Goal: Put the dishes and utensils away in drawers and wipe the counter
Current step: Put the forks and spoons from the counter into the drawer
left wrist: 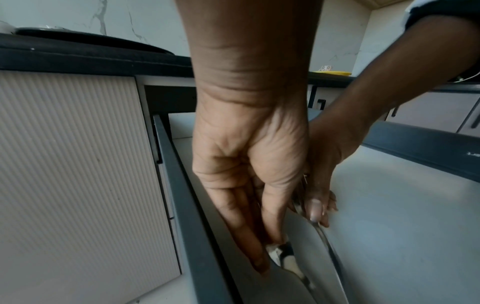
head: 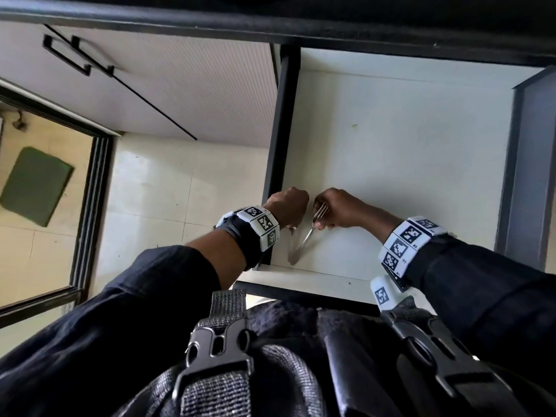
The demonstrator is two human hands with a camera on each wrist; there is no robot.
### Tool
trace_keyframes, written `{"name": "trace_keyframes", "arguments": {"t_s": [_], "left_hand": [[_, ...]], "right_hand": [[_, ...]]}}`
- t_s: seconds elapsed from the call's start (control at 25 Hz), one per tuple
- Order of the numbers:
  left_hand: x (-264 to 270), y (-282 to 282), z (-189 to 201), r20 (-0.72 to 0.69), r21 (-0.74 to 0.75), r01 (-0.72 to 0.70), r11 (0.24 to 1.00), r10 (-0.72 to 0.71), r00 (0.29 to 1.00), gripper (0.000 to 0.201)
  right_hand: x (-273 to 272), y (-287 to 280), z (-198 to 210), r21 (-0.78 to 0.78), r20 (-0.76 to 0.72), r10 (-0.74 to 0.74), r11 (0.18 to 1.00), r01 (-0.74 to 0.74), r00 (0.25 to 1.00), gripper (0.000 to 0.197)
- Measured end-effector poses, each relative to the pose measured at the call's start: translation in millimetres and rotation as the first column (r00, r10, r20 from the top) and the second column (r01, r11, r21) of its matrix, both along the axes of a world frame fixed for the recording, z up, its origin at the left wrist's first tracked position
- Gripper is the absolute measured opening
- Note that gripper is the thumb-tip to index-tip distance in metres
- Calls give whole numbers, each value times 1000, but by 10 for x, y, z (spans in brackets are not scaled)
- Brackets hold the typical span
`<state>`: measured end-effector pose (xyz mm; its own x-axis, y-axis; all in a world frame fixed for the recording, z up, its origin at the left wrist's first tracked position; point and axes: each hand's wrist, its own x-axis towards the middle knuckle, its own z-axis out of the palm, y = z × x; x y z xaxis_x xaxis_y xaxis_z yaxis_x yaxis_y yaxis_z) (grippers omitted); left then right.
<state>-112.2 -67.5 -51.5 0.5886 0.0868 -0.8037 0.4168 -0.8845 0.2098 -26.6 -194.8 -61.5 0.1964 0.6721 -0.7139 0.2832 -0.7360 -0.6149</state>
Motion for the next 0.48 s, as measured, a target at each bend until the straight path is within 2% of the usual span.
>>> {"name": "trace_keyframes", "arguments": {"t_s": [0.24, 0.48], "left_hand": [[62, 32, 13, -33, 79, -1, 997, 4, 999, 27], [112, 34, 32, -6, 90, -24, 996, 24, 1000, 29]], "right_hand": [[115, 60, -121, -27, 69, 51, 998, -50, 996, 16], [19, 111, -211, 73, 124, -83, 995, 74, 989, 37]]}}
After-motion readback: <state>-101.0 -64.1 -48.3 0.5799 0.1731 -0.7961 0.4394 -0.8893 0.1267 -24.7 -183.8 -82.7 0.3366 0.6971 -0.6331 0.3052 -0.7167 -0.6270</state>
